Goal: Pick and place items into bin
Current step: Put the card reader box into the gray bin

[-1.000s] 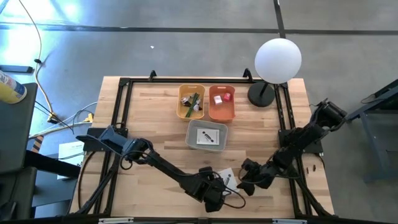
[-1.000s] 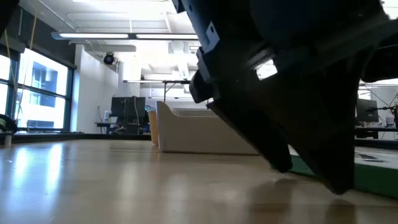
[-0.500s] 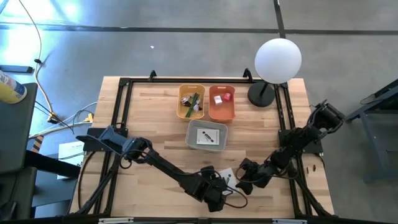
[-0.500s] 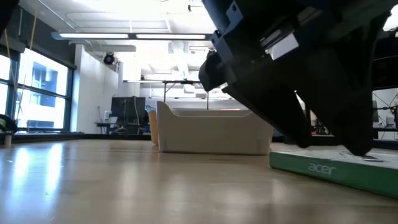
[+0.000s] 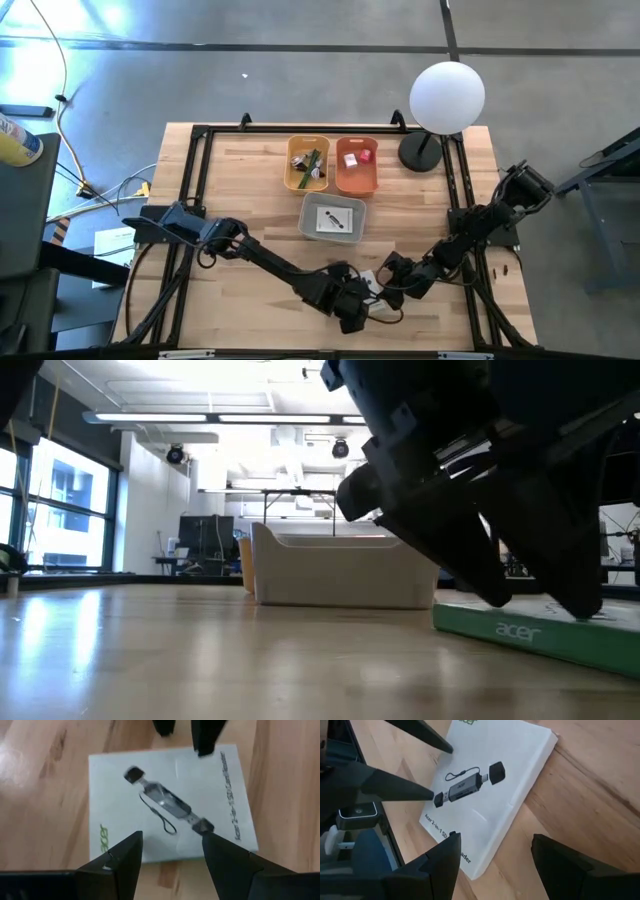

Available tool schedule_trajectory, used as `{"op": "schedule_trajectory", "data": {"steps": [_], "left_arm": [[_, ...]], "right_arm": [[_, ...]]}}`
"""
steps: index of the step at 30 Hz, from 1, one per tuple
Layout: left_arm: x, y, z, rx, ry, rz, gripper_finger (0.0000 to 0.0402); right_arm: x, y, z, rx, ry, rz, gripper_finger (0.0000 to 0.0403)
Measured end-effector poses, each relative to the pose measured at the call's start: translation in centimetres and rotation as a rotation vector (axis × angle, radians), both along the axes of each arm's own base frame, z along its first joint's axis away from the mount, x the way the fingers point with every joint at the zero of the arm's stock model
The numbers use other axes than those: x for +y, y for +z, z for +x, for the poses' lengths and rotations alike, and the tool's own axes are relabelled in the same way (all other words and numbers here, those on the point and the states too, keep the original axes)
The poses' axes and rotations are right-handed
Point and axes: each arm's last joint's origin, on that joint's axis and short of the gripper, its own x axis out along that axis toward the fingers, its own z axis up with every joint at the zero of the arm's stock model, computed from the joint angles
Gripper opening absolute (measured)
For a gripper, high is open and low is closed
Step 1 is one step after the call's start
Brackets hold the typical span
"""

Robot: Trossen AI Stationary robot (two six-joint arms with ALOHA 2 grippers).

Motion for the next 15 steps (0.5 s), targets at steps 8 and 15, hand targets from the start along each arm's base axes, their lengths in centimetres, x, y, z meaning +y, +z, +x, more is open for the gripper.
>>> {"op": "schedule_trajectory", "data": {"steps": [8,15], "left_arm": [[-0.22,-0.04,-0.13,0.012,-0.013,-0.012,0.0192],[-0.27,-0.06,-0.13,0.017,-0.022,-0.027,0.0187]], "right_arm": [[-0.03,0.00,0.05,0.013,0.006,0.020,0.0231],[-0.19,0.03,0.22,0.012,0.001,0.027,0.0228]]}}
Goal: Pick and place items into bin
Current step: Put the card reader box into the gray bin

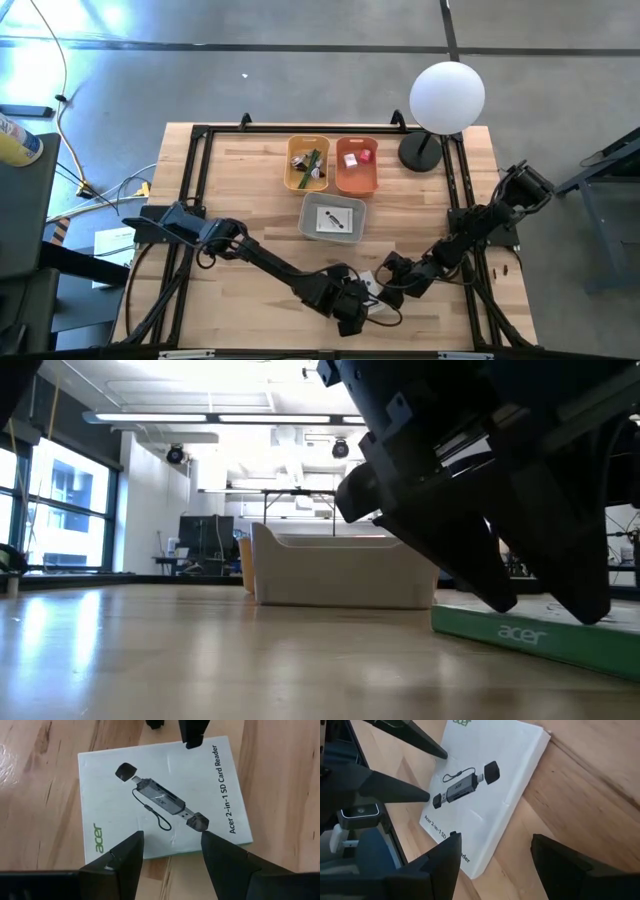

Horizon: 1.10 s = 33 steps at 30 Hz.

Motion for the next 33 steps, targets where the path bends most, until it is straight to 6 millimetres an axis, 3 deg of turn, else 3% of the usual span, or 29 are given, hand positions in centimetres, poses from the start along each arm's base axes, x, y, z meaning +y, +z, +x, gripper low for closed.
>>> {"op": "schedule_trajectory", "data": {"steps": [8,17,33], "left_arm": [[-0.3,0.0,-0.1,0.007,-0.017,-0.020,0.0182],[-0.3,2.4,-0.4,0.027,-0.049,0.032,0.0182],[-0.2,2.2,-0.7,0.062,0.008,-0.017,0.0182]], "right_arm": [[-0.1,0.0,0.1,0.000,-0.003,0.000,0.0202],[-0.1,0.0,0.1,-0.003,0.002,-0.005,0.0210],[-0.1,0.0,0.1,-0.011,0.005,-0.016,0.0205]]}}
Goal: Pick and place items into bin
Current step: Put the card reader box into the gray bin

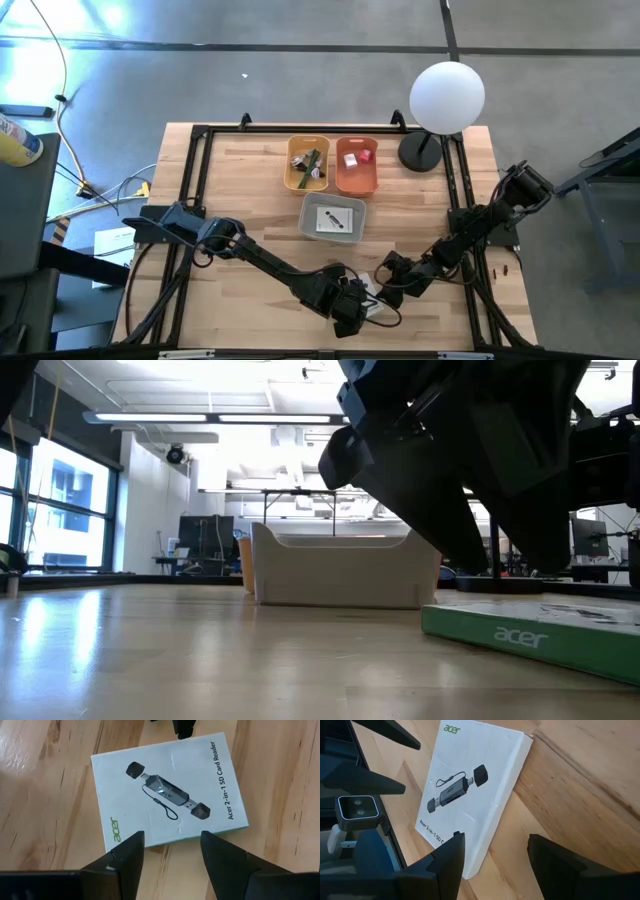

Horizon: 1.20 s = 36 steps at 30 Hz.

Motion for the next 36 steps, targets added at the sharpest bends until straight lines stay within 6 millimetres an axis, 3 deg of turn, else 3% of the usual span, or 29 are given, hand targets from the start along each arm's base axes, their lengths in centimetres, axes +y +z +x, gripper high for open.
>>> {"op": "schedule_trajectory", "data": {"steps": [9,15,26,36], "left_arm": [[-0.2,-1.7,0.2,0.035,0.010,-0.017,0.0182],[-0.1,-1.7,0.1,0.034,0.015,-0.006,0.0182],[-0.5,-2.4,-0.4,0.052,0.006,-0.006,0.0182],[-0.9,-2.6,-0.7,0.064,0.002,0.005,0.0182]], "right_arm": [[0.0,0.1,0.0,-0.009,0.008,0.003,0.0211],[0.2,0.2,0.3,-0.037,0.026,0.018,0.0211],[1.5,-2.1,1.7,-0.102,0.056,0.124,0.0208],[1.4,-2.0,1.8,-0.114,0.050,0.122,0.0200]]}}
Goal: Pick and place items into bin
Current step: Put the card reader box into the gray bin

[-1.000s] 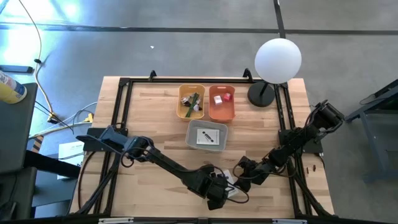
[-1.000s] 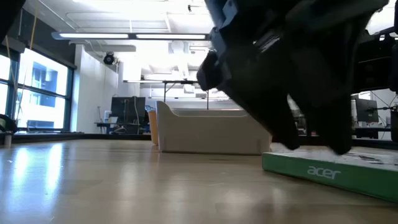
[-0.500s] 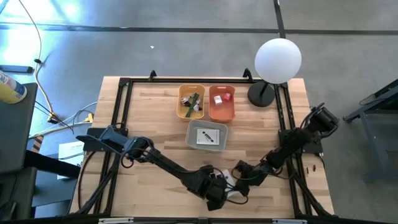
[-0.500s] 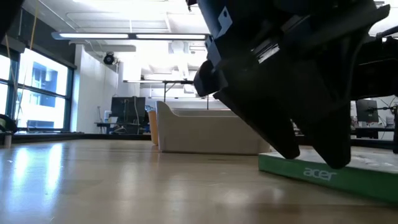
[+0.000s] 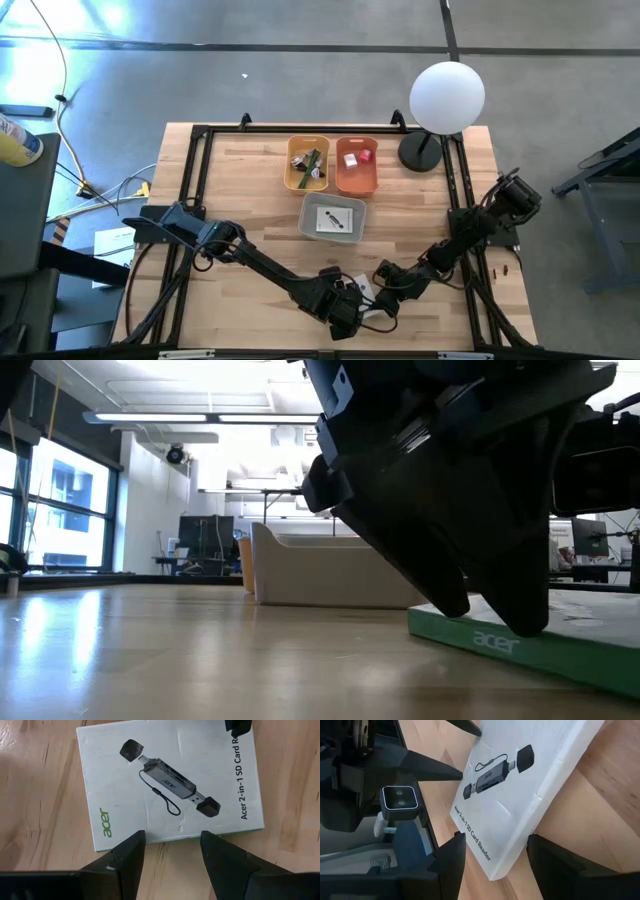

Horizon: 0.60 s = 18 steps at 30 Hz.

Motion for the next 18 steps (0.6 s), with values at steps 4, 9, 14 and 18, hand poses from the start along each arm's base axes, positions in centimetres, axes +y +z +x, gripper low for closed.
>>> {"op": "schedule_trajectory", "data": {"steps": [4,9,14,18], "left_arm": [[0.00,-0.05,-0.01,0.001,0.000,0.001,0.0182],[-0.02,-0.10,-0.03,0.003,0.000,0.004,0.0182],[-0.32,-0.12,-0.18,0.004,-0.005,0.008,0.0182],[-0.65,-0.53,-0.51,0.007,0.004,0.017,0.0182]], "right_arm": [[-0.01,-0.04,-0.02,0.004,-0.002,-0.001,0.0202],[-0.13,-0.24,-0.10,0.035,-0.018,-0.011,0.0209],[-0.46,-0.57,-0.20,0.085,-0.029,-0.019,0.0213],[-0.74,-0.67,-0.09,0.102,-0.027,-0.018,0.0211]]}}
